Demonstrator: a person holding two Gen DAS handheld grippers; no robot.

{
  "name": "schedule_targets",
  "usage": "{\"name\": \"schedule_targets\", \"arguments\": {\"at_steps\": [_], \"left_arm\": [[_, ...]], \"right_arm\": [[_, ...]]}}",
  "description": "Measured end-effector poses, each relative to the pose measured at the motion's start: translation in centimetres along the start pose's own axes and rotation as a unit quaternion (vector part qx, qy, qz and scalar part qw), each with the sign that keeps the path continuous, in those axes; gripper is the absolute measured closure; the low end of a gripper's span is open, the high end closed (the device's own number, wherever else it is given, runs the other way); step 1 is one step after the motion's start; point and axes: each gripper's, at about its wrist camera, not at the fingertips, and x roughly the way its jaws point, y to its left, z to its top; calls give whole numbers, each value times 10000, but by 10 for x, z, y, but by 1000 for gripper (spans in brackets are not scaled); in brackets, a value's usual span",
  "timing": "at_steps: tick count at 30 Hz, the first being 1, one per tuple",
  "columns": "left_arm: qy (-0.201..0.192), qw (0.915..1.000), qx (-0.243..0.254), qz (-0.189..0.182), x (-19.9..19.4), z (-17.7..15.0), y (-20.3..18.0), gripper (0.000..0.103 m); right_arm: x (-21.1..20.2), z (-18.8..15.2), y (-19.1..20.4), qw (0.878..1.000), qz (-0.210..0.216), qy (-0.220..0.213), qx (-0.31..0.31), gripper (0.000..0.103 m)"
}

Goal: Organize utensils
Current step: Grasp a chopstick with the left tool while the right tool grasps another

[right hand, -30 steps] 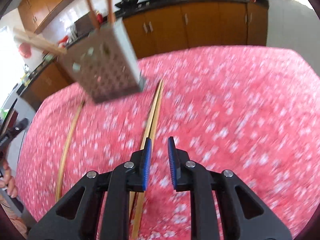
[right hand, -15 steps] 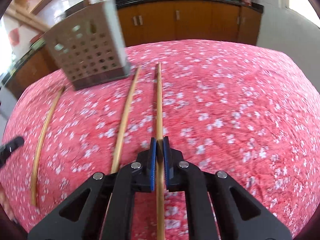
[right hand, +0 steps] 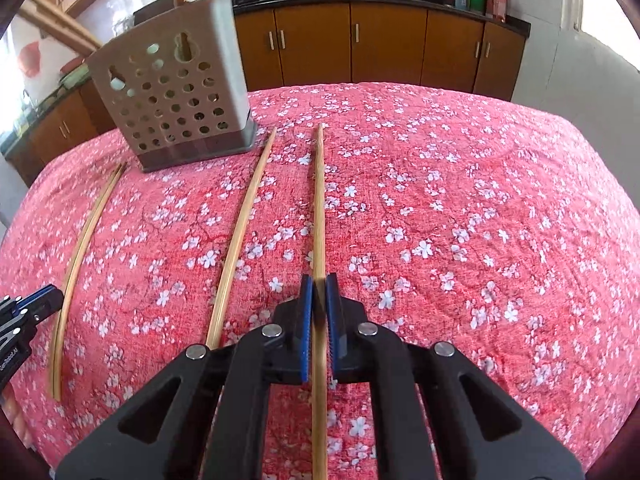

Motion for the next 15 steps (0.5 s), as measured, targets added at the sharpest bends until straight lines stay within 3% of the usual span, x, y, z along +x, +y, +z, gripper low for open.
{"name": "schedule_targets", "arguments": {"at_steps": [6,10,15], "left_arm": [[-54,9998,-70,200,3,7,5,94],[-103,9977,-367,561,8,19,42,95],[-159,9951,-678,697,11,29,82,92]], "right_arm": [[-2,-5,2,9999,56,-76,-118,95],[3,-1,-5,9999,-70,-145,-18,95],[11,10,-17,9996,-131,-213,163,95]]}}
